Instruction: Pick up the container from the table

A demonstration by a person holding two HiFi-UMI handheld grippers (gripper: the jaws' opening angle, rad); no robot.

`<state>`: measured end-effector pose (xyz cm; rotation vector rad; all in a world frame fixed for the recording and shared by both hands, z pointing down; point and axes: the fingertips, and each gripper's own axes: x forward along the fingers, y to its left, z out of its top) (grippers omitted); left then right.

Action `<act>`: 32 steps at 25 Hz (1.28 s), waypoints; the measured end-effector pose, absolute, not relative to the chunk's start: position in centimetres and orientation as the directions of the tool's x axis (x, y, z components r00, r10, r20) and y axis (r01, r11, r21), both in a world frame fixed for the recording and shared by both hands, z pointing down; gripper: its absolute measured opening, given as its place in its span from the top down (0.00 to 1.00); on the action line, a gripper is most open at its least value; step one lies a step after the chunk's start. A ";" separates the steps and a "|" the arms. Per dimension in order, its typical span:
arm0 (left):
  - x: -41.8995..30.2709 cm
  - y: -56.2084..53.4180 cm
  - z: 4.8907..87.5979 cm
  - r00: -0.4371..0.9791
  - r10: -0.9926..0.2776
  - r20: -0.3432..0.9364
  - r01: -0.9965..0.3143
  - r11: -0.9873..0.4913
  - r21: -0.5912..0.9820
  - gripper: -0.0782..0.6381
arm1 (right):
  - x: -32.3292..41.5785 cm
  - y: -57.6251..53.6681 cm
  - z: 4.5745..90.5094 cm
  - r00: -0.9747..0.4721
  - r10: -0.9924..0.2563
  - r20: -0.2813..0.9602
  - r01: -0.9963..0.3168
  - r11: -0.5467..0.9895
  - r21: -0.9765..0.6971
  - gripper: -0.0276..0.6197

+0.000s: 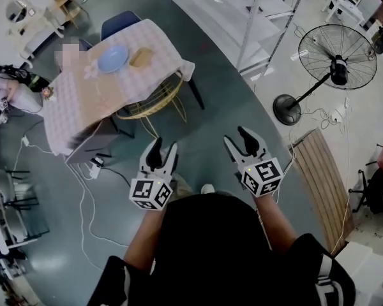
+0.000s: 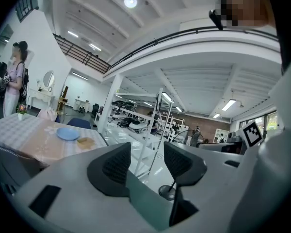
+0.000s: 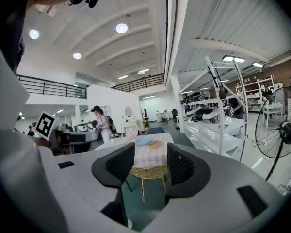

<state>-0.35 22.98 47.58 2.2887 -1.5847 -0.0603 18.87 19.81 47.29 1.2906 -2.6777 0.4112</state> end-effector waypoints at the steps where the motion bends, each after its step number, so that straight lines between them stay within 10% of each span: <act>1: -0.2 22.9 47.8 0.377 -0.910 0.171 -0.898 -0.314 0.307 0.62 | 18.9 19.8 47.6 -0.624 -0.741 0.248 -0.782 0.595 -0.187 0.68; 32: -11.2 -13.1 53.4 0.442 -0.867 0.229 -0.848 -0.321 0.422 0.62 | 5.1 -14.7 47.7 -0.609 -0.707 0.360 -0.778 0.622 -0.093 0.68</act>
